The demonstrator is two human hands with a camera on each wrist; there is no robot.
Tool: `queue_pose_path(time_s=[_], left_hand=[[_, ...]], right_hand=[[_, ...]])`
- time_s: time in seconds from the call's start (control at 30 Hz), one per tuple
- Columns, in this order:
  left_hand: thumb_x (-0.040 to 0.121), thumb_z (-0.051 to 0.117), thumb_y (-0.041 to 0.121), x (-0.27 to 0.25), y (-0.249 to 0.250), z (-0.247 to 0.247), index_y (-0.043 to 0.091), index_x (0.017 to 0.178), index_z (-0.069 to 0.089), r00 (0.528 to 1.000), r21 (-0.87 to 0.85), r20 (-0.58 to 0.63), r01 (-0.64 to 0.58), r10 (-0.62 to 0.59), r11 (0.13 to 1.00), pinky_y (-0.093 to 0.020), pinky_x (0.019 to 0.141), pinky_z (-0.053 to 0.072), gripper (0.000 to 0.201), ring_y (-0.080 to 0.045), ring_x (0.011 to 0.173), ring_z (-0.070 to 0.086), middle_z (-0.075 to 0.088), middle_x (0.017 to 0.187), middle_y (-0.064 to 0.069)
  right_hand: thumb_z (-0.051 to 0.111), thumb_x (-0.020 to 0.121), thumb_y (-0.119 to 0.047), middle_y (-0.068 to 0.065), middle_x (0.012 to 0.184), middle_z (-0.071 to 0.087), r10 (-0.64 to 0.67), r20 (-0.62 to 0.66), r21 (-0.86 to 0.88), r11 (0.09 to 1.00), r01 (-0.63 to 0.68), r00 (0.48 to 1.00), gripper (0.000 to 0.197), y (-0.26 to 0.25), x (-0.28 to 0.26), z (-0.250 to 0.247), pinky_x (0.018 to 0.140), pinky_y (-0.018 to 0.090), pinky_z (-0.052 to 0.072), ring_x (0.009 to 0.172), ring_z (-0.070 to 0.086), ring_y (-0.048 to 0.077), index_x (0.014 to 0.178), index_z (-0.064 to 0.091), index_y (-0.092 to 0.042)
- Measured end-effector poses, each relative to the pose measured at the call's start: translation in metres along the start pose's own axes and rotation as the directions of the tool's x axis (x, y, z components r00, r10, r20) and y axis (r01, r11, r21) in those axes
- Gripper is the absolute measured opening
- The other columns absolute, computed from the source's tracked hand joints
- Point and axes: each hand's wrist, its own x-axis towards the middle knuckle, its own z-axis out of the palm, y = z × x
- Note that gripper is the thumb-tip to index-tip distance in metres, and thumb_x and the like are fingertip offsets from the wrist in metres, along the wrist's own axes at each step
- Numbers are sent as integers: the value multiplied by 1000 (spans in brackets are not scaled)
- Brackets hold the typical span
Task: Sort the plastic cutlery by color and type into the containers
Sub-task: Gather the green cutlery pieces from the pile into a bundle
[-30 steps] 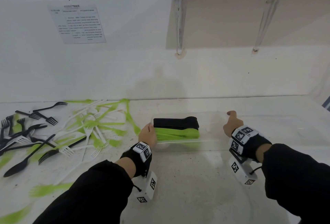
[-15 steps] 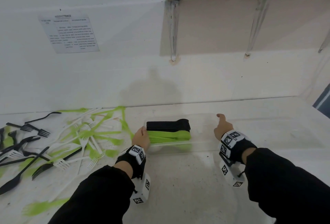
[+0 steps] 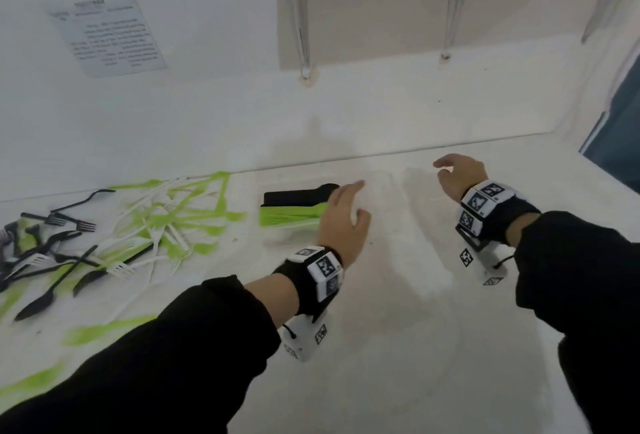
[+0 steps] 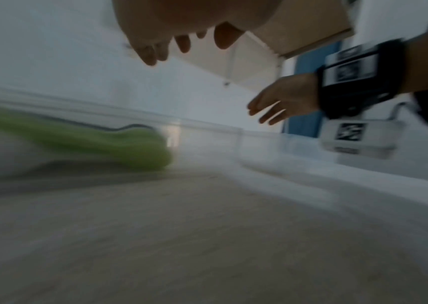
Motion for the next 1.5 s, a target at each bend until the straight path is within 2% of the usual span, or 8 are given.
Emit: queue_pose_path(time_s=[0.07,0.2,0.6,0.83,1.07,1.2,1.33,1.5], left_hand=[[80,40,20,-3,30,35,5,129,53,994,-93,79,81,-74,992,-15,83,35,53,-19,96,54,58,122,-14],[99,38,22,4,62,103,9,146,30,874,-19,305,402,-378,915,-21,105,25,50,-21,136,36,35,150,-10],[103,26,33,32,63,159,2,150,4,699,-32,237,700,-675,713,-32,111,21,60,-29,143,21,14,157,-15],[102,25,14,33,58,161,-1,144,28,711,-38,188,695,-678,718,-27,99,29,45,-22,129,37,29,151,-15],[100,28,14,26,56,155,-4,138,38,729,4,176,671,-661,742,-30,102,31,43,-31,130,39,37,147,-18],[98,31,10,6,54,144,-18,127,40,716,-30,169,690,-677,723,-40,97,36,41,-42,123,43,41,137,-32],[96,32,9,-26,46,119,-17,105,49,717,-32,169,690,-676,723,-39,87,38,32,-43,109,49,54,111,-31],[97,30,11,-72,27,71,-19,131,27,726,-34,141,683,-673,730,-45,105,31,46,-44,130,34,33,141,-33]], right_hand=[[43,92,-11,12,135,49,33,-37,-59,998,-35,999,35,26,10,-25,100,35,39,122,47,32,124,56,-15],[41,93,-14,10,144,40,129,-58,-149,979,-136,990,41,83,30,-68,108,43,35,130,39,32,133,49,-18],[53,87,-18,18,141,38,212,-8,-388,900,-198,977,55,165,65,-103,104,43,35,128,40,36,138,34,-10],[57,85,-18,5,106,58,141,270,-641,765,69,952,5,191,64,-110,101,29,43,119,53,23,89,57,-17],[56,85,-24,3,123,55,128,322,-682,719,136,938,34,178,44,-110,99,26,44,118,53,20,117,57,-14],[51,90,-18,10,105,53,140,366,-709,682,178,920,14,174,33,-106,67,22,44,97,52,25,103,54,-15],[40,97,-20,-3,98,57,109,374,-777,579,247,921,15,178,18,-94,84,18,43,109,57,14,94,54,-18],[31,99,-10,7,119,61,80,420,-728,624,283,904,36,140,-28,-60,96,22,41,122,53,20,126,53,-2]])
